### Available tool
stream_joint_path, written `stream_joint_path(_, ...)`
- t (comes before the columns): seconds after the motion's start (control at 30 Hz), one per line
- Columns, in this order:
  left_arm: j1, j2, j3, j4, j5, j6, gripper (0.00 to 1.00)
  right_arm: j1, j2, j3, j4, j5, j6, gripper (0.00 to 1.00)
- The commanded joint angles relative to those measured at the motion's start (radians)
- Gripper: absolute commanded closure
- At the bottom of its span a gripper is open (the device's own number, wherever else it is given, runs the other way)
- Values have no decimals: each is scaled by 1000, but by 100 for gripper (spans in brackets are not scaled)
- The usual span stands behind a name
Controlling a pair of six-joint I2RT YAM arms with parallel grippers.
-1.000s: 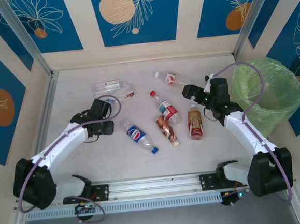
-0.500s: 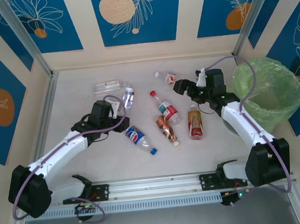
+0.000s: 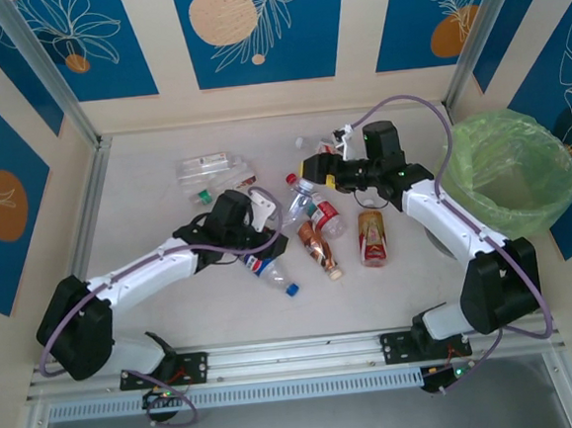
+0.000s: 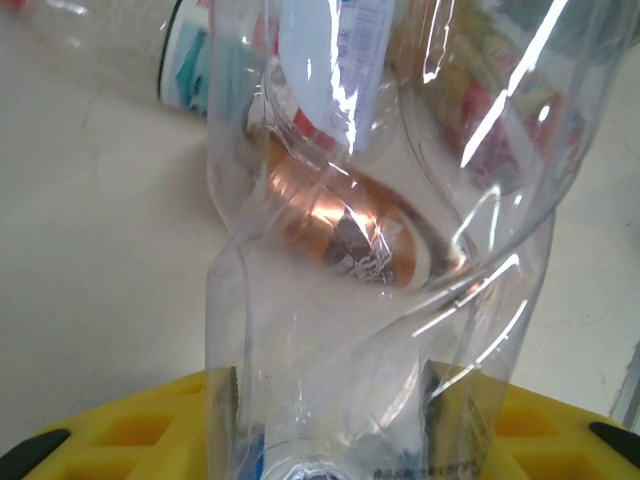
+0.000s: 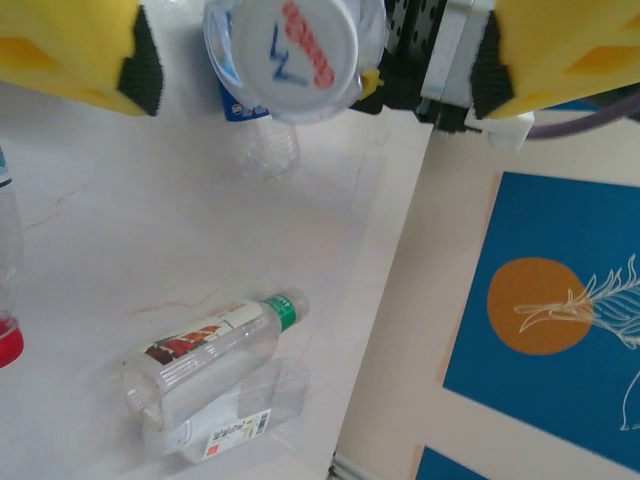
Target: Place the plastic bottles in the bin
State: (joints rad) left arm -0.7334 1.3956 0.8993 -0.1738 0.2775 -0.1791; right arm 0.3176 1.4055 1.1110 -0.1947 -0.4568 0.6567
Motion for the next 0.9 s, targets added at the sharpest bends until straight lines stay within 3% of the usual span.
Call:
stream_joint_path(0.0, -15, 33, 56, 40, 44, 31, 53, 15, 13, 23, -61, 30, -13, 23)
stream_joint_path(0.37, -22, 86, 92, 151, 62, -70, 54, 90, 12, -14, 70, 74, 3, 14)
stream_joint_path(0.5, -22, 101, 93, 194, 64, -102, 54, 93, 4, -27, 64, 113, 1, 20)
stream_joint_path(0.67, -23, 91, 79, 231, 85, -105, 53, 92, 12, -27, 35, 141, -12, 20)
stream_joint_path(0.87, -23, 97, 93, 210, 88, -98, 53, 89, -10, -45, 66, 139, -11, 36)
